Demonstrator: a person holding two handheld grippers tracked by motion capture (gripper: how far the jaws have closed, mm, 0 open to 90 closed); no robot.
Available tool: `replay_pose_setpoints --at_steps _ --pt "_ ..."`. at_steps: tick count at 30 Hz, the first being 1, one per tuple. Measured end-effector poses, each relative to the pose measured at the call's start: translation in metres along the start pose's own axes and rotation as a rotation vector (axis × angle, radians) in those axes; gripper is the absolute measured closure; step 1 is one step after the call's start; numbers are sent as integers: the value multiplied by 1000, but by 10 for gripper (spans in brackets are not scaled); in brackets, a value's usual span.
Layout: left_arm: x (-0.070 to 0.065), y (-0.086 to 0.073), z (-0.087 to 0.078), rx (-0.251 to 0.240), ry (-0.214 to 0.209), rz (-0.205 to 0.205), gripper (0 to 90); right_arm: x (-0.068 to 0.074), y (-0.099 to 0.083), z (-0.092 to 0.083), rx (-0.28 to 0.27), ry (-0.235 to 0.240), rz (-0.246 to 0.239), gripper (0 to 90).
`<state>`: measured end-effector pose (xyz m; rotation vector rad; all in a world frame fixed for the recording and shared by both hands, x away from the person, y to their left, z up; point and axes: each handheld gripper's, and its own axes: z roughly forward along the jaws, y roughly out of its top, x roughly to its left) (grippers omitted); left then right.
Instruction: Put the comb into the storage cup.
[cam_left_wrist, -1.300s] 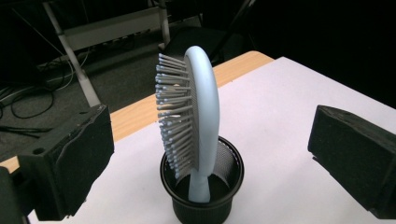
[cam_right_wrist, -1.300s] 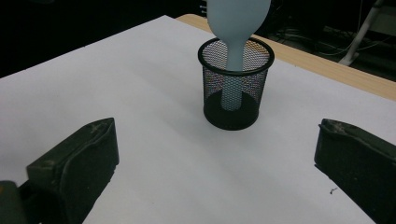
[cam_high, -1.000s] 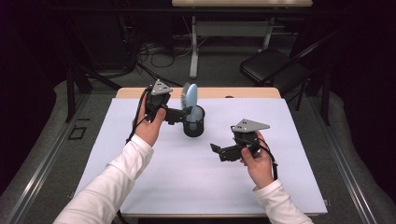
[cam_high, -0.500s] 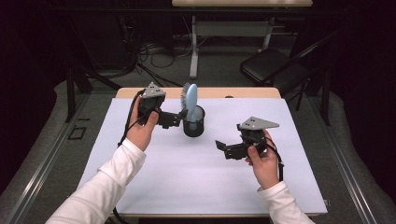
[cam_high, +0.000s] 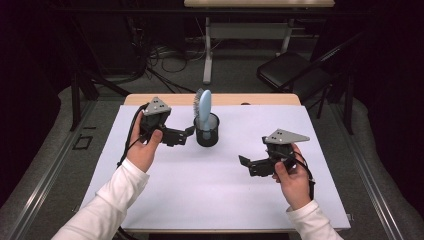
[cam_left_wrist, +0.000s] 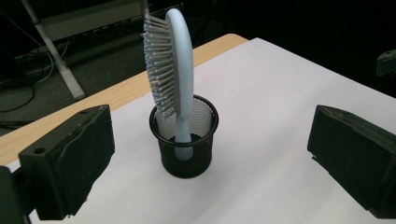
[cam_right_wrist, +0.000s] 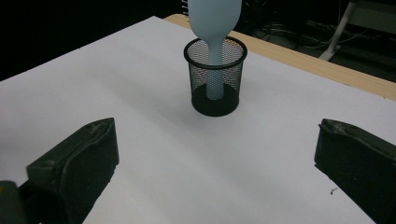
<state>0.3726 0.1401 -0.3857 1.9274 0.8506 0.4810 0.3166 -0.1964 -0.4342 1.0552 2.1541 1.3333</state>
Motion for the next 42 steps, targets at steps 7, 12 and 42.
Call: replay_pose_setpoints --at_steps 7,12,42 --pt "0 -12 -14 -7 13 -8 25 0 -10 -9 -7 -4 7 0" --pt "2 -23 -22 -11 22 -22 37 -2 -19 -13 -17 -15 10 0" --pt "24 -104 -27 -9 -10 -110 41 -16 -59 -19 9 -87 29 0"
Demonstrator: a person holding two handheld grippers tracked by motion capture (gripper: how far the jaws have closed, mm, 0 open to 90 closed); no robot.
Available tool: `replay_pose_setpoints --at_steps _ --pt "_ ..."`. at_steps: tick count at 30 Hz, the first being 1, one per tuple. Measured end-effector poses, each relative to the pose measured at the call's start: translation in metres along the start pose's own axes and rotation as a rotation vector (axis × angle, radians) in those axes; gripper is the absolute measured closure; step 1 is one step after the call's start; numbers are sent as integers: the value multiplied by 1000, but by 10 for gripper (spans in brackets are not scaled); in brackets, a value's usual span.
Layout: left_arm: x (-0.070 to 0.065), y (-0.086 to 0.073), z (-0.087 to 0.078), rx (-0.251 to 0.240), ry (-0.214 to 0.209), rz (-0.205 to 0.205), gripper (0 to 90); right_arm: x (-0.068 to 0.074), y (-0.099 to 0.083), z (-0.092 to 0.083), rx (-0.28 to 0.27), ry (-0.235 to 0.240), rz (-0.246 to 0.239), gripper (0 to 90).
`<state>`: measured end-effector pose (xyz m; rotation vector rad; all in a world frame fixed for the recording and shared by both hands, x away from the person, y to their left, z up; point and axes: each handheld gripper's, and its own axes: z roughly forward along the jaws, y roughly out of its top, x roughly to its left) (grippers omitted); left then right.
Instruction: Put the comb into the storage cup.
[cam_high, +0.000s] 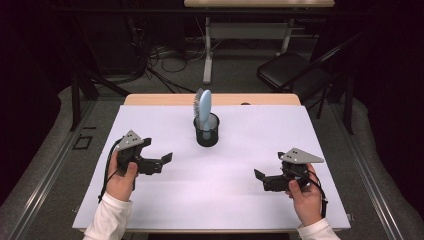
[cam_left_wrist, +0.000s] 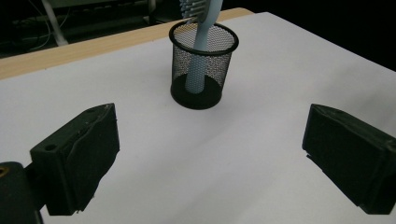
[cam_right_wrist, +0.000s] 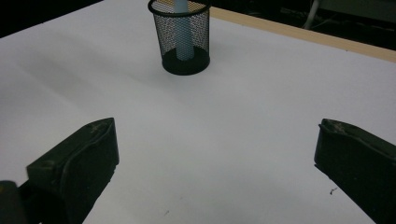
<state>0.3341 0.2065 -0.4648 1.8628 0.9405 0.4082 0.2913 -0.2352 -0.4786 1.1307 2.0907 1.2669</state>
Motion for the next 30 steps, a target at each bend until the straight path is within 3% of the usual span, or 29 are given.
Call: replay_pose_setpoints --at_steps 13,25,30 --pt "5 -26 7 -16 33 12 41 -7 -19 3 9 -24 12 0" --pt "13 -45 11 -48 38 -38 41 -12 -34 11 9 -23 30 0" --pt "15 -51 12 -53 19 -62 41 -15 -39 14 12 -31 40 0"
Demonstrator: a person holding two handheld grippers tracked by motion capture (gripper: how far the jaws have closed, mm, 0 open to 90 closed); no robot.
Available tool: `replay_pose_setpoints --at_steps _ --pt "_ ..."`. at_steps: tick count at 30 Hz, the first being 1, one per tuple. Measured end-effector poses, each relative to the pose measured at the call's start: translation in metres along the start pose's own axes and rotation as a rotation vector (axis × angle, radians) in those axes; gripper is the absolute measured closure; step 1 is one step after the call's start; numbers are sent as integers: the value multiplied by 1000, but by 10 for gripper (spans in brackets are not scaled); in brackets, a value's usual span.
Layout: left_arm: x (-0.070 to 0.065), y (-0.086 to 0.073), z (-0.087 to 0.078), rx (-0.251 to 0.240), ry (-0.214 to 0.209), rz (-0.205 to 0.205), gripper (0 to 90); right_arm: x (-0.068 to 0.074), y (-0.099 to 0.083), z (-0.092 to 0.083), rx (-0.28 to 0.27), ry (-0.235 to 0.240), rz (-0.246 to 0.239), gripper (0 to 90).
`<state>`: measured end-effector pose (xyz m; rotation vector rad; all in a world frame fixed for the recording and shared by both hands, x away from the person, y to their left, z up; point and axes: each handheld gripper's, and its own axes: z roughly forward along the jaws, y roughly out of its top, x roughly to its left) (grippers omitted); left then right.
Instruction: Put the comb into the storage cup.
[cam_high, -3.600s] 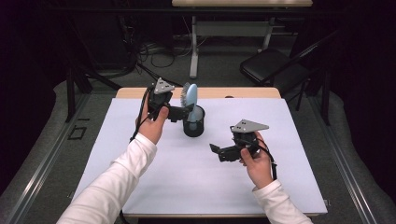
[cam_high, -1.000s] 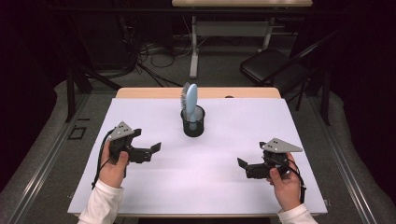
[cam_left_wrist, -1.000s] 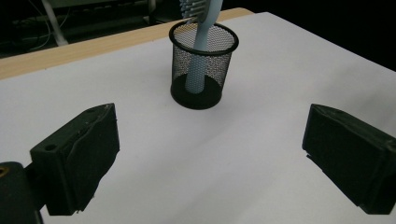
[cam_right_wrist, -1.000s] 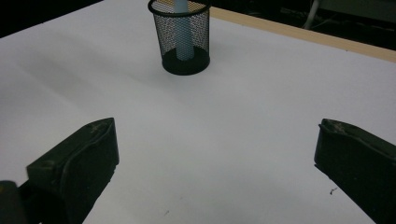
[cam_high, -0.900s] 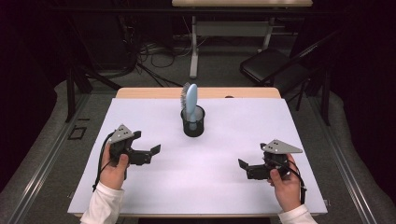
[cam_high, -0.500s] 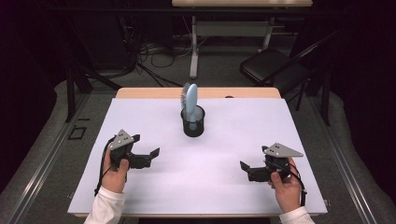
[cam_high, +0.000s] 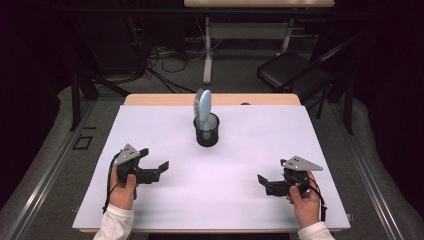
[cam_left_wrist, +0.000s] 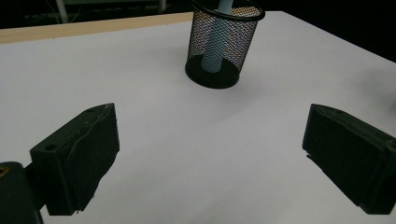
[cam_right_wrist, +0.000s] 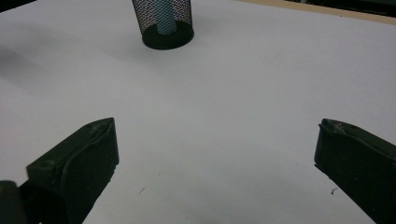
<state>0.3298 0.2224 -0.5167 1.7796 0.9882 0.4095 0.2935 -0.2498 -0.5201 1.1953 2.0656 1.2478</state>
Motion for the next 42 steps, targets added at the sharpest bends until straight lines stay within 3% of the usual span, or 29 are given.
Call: replay_pose_setpoints --at_steps 13,22,42 --pt "7 -10 3 -3 5 -22 41 -5 -6 3 3 -8 20 0" --pt "13 -15 4 -3 13 -58 41 -7 -8 4 6 -13 25 0" --pt "16 -18 5 4 27 -65 41 -11 -9 5 20 -15 48 0"
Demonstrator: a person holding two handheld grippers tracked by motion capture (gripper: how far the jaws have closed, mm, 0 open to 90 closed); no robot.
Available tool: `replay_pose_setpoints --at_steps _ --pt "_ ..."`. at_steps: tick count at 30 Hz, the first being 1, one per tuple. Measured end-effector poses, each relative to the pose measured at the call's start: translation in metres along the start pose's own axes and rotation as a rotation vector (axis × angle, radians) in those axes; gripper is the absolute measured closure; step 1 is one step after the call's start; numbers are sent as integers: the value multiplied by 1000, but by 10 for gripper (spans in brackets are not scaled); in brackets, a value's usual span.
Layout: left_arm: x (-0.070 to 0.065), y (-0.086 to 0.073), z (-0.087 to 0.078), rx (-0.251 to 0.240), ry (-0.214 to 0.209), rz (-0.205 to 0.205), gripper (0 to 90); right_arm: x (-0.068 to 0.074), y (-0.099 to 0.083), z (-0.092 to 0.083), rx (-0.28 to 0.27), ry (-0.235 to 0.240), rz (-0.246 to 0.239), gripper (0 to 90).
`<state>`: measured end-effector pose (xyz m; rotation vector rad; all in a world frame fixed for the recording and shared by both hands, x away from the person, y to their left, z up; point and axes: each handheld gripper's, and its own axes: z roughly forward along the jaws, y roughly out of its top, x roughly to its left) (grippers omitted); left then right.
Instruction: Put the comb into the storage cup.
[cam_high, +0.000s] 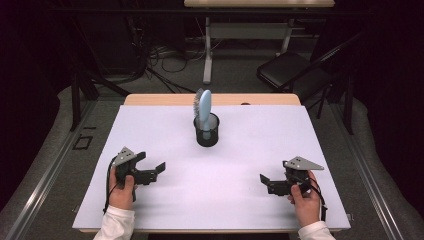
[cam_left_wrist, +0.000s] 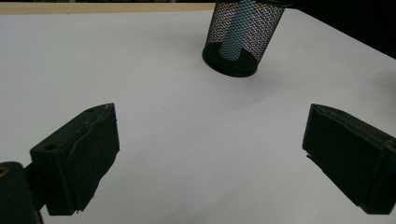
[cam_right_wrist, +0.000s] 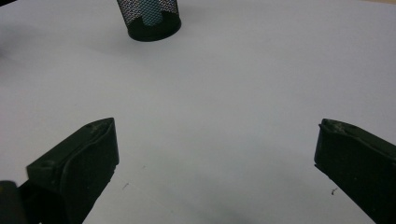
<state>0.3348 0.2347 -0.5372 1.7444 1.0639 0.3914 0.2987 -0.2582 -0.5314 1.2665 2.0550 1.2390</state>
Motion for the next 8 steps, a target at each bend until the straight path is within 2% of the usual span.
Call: replay_pose_setpoints --at_steps 8 --pt "2 0 -1 -5 4 -6 41 -4 -1 0 -1 -5 5 0"
